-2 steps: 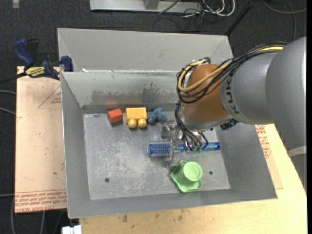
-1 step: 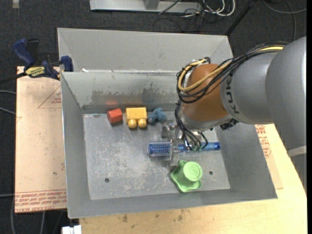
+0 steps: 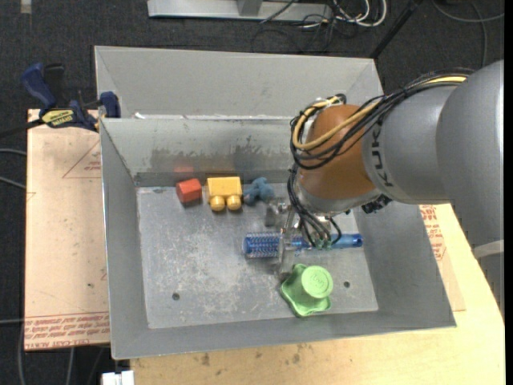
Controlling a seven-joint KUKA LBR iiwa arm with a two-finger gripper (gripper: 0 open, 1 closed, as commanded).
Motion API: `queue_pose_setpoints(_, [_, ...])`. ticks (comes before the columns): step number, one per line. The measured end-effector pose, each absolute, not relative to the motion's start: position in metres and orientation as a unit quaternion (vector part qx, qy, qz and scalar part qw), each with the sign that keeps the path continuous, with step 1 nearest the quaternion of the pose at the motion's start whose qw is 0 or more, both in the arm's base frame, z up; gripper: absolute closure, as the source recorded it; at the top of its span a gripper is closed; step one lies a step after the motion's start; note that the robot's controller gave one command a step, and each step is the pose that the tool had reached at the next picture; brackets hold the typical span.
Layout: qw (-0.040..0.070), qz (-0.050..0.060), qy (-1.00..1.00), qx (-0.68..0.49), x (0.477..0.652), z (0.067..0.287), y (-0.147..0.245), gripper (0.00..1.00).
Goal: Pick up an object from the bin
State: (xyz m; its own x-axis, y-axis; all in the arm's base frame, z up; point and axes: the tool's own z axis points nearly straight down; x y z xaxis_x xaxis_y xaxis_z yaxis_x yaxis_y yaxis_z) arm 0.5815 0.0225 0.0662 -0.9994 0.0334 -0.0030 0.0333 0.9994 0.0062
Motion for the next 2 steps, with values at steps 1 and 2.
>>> queue_pose_setpoints(1, [0.002, 0.004, 1.000, 0.018, 0.5820, 0.0664, 0.0227, 0.00])
queue_pose_setpoints(2, [0.003, 0.004, 1.000, 0.018, 0.5830, 0.0676, 0.0229, 1.00])
